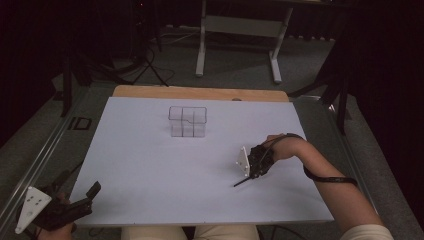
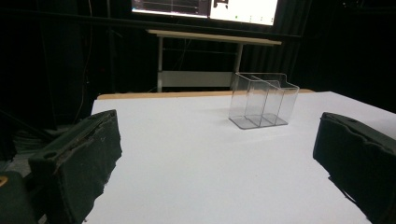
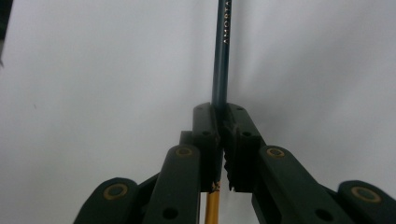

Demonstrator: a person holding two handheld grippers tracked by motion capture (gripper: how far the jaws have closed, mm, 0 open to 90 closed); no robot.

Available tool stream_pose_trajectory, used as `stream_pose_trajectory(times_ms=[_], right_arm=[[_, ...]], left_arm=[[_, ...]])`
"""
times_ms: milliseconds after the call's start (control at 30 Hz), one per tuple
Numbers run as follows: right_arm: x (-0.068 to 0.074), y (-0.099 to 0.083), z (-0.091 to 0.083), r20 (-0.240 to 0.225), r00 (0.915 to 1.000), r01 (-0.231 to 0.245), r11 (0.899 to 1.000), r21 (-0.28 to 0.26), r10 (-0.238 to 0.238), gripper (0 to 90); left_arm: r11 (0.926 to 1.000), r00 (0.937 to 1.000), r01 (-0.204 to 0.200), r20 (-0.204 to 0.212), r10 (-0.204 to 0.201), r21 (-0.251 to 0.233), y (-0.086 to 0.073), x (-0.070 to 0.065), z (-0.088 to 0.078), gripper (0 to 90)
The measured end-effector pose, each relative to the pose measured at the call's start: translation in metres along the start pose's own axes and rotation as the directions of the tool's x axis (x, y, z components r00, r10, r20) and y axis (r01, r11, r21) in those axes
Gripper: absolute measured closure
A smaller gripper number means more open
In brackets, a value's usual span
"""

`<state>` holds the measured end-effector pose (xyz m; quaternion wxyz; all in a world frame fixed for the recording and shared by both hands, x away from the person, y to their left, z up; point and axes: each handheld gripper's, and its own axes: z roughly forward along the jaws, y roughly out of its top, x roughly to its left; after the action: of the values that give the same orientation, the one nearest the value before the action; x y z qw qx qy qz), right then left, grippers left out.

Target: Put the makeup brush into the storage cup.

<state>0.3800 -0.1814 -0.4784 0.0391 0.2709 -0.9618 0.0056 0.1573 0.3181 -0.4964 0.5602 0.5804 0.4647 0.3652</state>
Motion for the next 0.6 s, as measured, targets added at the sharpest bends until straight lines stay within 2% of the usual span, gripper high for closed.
stream_pose_trajectory(times_ms=[133, 300, 433, 467, 533, 600], right_arm=[[0.001, 0.003, -0.006, 0.001, 0.9984, -0.057, 0.998, -0.016, 0.057, 83.7], [0.006, 0.008, -0.013, -0.011, 0.9918, -0.128, 0.99, -0.063, 0.127, 83.7], [0.011, 0.009, -0.017, 0.011, 0.9931, -0.116, 0.991, -0.072, 0.117, 83.7], [0.014, 0.01, -0.019, 0.019, 0.9902, -0.136, 0.988, -0.077, 0.138, 83.7], [0.017, 0.009, -0.022, 0.036, 0.9882, -0.145, 0.985, -0.093, 0.149, 83.7], [0.02, 0.008, -0.025, 0.036, 0.9819, -0.181, 0.978, -0.108, 0.186, 83.7]], left_arm=[[1.0, 1.0, -0.001, 0.009, 0.001, -0.003, 0.001, 0.0, 0.002, 1.9], [1.0, 0.9996, -0.006, 0.026, 0.006, 0.0, 0.001, -0.002, 0.007, 2.0], [0.9999, 0.9988, -0.011, 0.047, 0.011, 0.003, 0.002, -0.003, 0.013, 2.0], [0.9999, 0.9986, -0.014, 0.052, 0.014, 0.005, 0.002, -0.004, 0.015, 1.9], [0.9998, 0.9976, -0.02, 0.066, 0.019, 0.009, 0.003, -0.006, 0.019, 1.9], [0.9996, 0.9963, -0.024, 0.083, 0.023, 0.013, 0.003, -0.007, 0.025, 1.9]])
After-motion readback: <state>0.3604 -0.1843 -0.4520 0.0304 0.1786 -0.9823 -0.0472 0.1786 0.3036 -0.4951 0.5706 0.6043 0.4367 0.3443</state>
